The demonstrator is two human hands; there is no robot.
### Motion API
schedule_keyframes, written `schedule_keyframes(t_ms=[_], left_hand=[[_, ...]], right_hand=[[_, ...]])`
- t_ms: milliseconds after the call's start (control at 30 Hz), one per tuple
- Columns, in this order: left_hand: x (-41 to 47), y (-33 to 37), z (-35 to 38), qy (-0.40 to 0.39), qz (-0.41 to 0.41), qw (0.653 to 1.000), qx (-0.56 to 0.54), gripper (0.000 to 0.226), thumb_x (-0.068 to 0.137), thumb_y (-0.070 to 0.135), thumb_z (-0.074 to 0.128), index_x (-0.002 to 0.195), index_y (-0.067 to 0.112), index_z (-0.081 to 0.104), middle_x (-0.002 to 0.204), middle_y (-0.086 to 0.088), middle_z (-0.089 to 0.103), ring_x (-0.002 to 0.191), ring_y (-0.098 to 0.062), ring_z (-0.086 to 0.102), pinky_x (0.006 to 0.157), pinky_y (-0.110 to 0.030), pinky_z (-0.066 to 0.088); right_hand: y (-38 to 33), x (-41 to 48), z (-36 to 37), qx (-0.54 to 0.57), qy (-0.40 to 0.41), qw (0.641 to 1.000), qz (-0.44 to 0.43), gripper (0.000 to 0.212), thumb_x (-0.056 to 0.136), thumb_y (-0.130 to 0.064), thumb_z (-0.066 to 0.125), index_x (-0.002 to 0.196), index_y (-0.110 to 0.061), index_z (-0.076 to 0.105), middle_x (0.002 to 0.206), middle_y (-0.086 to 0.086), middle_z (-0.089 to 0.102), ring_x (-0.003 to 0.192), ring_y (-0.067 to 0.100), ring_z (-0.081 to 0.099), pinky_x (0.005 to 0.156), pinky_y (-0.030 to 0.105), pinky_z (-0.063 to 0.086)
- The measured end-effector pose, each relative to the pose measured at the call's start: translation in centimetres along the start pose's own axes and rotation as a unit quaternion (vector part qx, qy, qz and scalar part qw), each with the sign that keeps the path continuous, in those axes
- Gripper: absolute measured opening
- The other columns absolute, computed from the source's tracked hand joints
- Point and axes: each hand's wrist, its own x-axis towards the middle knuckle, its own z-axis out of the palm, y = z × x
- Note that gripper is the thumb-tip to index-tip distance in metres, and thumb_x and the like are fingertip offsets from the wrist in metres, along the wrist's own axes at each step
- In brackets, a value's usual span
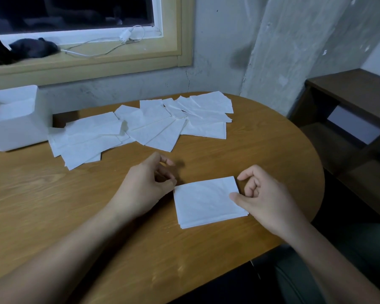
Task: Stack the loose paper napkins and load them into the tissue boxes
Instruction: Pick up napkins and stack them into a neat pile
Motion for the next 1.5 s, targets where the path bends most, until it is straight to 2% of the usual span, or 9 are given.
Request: schedule_keyframes(t_ms=[233,367,467,567,700,933,1067,1333,1500], left_hand=[[2.2,-2.3,-0.2,0.049,0.084,0.990,0.105,0.017,0.095,0.030,0.076,0.109,0.035,0.068,0.113,0.020,0.064,0.103,-0.001,0.061,0.087,-0.023,0.051],[3.1,-3.1,0.0,0.020,0.097,0.971,0.217,0.048,0.100,0.057,0.060,0.144,0.036,0.056,0.156,0.014,0.045,0.141,-0.016,0.043,0.111,-0.046,0.045],[3.3,-3.3,0.3,-0.017,0.079,0.966,0.246,0.066,0.103,0.069,0.044,0.161,0.038,0.037,0.172,0.016,0.029,0.161,-0.013,0.019,0.123,-0.051,0.030],[3.2,-3.3,0.4,0.004,0.081,0.959,0.273,0.068,0.104,0.070,0.043,0.161,0.034,0.039,0.165,0.014,0.042,0.156,-0.015,0.029,0.119,-0.048,0.033],[3.0,-3.1,0.3,0.050,0.106,0.946,0.302,0.052,0.100,0.064,0.054,0.140,0.032,0.059,0.136,0.013,0.059,0.128,-0.017,0.050,0.100,-0.041,0.042],[2.6,-3.0,-0.1,0.088,0.128,0.938,0.309,0.012,0.097,0.033,0.071,0.108,0.027,0.071,0.101,0.010,0.064,0.095,-0.019,0.060,0.082,-0.040,0.047],[2.4,-2.6,-0.7,0.094,0.123,0.937,0.312,0.009,0.092,0.019,0.071,0.100,0.023,0.074,0.094,0.007,0.066,0.084,-0.021,0.065,0.080,-0.040,0.049],[0.8,-0.4,-2.4,0.101,0.126,0.974,0.156,0.009,0.093,0.024,0.073,0.097,0.032,0.071,0.091,0.017,0.065,0.084,-0.004,0.063,0.069,-0.021,0.052],[-0.7,2.5,-3.0,0.112,0.140,0.983,0.047,0.008,0.097,0.026,0.071,0.098,0.034,0.068,0.088,0.020,0.067,0.093,-0.003,0.064,0.071,-0.011,0.046]], right_hand=[[2.0,1.0,0.8,-0.005,0.115,0.992,-0.043,0.014,0.096,-0.030,0.078,0.095,-0.036,0.065,0.081,-0.011,0.063,0.080,0.007,0.062,0.066,0.016,0.051],[2.3,1.2,1.2,0.020,0.131,0.990,-0.052,0.012,0.097,-0.026,0.075,0.093,-0.034,0.068,0.083,-0.013,0.066,0.083,0.007,0.064,0.072,0.017,0.053],[2.3,1.1,1.2,0.016,0.127,0.991,-0.048,0.012,0.097,-0.026,0.074,0.092,-0.034,0.068,0.083,-0.013,0.066,0.084,0.005,0.063,0.071,0.015,0.051],[2.3,1.0,1.5,-0.009,0.119,0.992,-0.042,0.009,0.097,-0.029,0.074,0.094,-0.035,0.067,0.084,-0.015,0.065,0.084,0.001,0.062,0.067,0.014,0.048],[2.3,1.0,1.6,-0.026,0.118,0.991,-0.052,0.008,0.096,-0.029,0.075,0.095,-0.033,0.067,0.083,-0.015,0.064,0.083,0.001,0.062,0.067,0.016,0.049],[2.2,1.0,1.5,-0.028,0.116,0.991,-0.056,0.009,0.096,-0.027,0.075,0.094,-0.032,0.068,0.082,-0.016,0.065,0.084,0.001,0.062,0.065,0.014,0.049],[2.2,0.9,1.5,-0.022,0.110,0.992,-0.054,0.010,0.097,-0.027,0.074,0.094,-0.033,0.068,0.083,-0.016,0.066,0.084,0.000,0.062,0.067,0.015,0.050],[1.4,1.2,0.6,0.055,0.114,0.989,-0.075,0.014,0.097,-0.027,0.076,0.108,-0.033,0.070,0.099,-0.019,0.068,0.095,0.006,0.066,0.077,0.028,0.059],[-0.7,2.3,0.3,0.047,0.056,0.994,-0.085,0.062,0.086,-0.042,0.087,0.140,-0.041,0.056,0.129,-0.030,0.056,0.119,-0.003,0.056,0.089,0.020,0.050]])
